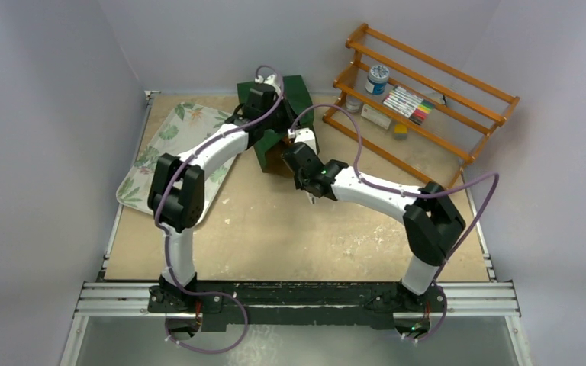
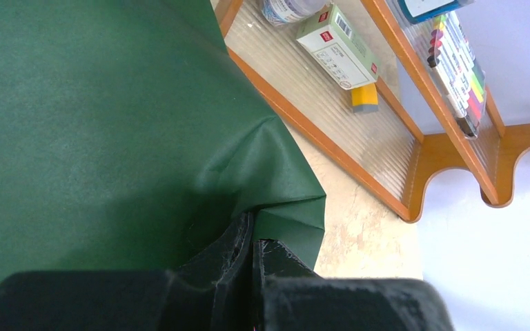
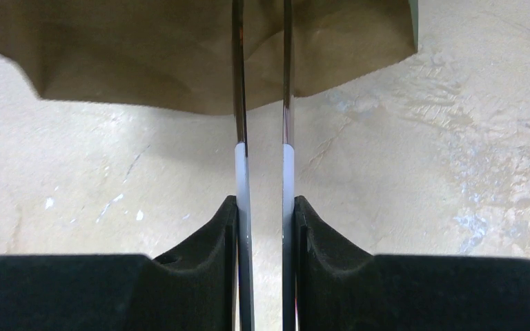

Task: Take the fake bread out of the paper bag
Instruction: Take out the fake bread from the paper bag.

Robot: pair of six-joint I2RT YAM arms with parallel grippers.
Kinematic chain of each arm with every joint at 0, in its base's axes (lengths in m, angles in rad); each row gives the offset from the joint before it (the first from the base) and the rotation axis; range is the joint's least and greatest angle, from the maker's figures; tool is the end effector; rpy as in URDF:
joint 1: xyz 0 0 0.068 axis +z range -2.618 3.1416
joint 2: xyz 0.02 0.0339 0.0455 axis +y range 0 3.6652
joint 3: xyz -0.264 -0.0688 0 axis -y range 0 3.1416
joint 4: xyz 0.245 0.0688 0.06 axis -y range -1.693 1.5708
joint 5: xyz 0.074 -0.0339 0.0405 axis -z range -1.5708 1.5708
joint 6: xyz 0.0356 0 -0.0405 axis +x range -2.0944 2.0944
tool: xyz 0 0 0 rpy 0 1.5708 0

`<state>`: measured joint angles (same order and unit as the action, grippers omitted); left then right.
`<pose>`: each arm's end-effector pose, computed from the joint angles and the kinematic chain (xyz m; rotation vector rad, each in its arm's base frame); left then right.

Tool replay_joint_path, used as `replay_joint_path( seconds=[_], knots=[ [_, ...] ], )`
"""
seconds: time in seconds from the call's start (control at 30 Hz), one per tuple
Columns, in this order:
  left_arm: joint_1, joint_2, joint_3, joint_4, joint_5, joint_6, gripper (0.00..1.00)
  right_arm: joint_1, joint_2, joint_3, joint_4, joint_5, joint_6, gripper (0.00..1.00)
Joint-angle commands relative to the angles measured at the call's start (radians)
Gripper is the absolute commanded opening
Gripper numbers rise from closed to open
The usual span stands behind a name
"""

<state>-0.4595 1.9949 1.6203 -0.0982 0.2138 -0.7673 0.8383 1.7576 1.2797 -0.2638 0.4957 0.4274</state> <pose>0.4228 -0.2176 0.2708 -0.1923 2.1704 -0.9564 0.2746 0.2800 0.2424 -0.2086 2.2000 0.1235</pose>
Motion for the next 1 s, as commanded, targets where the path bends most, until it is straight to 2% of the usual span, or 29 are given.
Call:
replay_joint_path(
  seconds=[0.0,0.57,0.97],
  knots=[
    [0.008,0.03,0.07,0.015,-0.015,-0.008,0.0,0.037,-0.088,-0.007,0.0,0.03,0.059,0.0],
    [-0.004,0.102,0.158,-0.046,-0.049,0.026,0.0,0.203,-0.279,-0.05,-0.197,0.094,0.252,0.0],
    [-0.002,0.144,0.25,-0.13,-0.088,0.065,0.0,0.36,-0.422,-0.124,-0.396,0.148,0.481,0.0]
  ],
)
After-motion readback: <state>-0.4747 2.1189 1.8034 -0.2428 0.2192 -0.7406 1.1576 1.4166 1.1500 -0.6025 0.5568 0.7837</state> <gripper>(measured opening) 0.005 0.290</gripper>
